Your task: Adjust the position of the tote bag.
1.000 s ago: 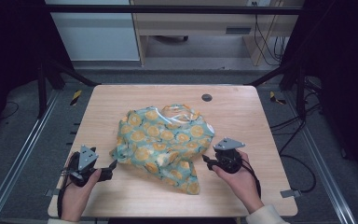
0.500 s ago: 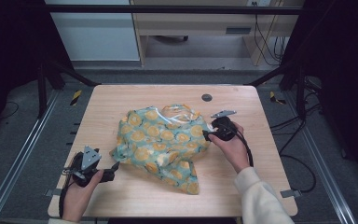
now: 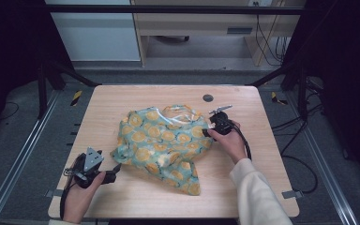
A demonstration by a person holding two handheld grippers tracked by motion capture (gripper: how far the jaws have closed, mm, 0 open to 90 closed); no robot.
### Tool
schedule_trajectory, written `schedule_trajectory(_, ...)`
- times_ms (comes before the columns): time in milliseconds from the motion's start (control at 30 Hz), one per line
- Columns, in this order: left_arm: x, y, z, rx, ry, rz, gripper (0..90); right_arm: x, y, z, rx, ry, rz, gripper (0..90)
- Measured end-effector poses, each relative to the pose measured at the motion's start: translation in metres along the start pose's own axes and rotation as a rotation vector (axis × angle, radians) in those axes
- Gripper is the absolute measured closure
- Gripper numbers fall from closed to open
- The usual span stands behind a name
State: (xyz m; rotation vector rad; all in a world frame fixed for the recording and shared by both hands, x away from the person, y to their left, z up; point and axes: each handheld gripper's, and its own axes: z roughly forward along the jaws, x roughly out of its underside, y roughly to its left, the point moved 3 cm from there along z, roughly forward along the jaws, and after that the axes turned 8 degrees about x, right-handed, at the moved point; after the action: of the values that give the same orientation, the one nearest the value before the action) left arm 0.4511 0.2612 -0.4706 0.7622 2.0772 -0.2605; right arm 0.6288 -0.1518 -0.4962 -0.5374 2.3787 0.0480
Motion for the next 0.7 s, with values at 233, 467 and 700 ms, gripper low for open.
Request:
schedule_trajectory(233,0.000,0.000,0.000,0.000,0.002,0.001,12.0,0.005,0.002,0.005,0.009,0.039,-0.023,36.0)
schedule_trajectory(467,-0.001,-0.001,0.002,-0.012,0.005,0.001,12.0,0.007,0.006,0.006,0.008,0.041,-0.075,61.4)
schedule_trajectory(700,-0.001,0.000,0.001,-0.003,0.003,-0.001,12.1,0.006,0.013,0.001,-0.020,0.015,-0.108,84.8)
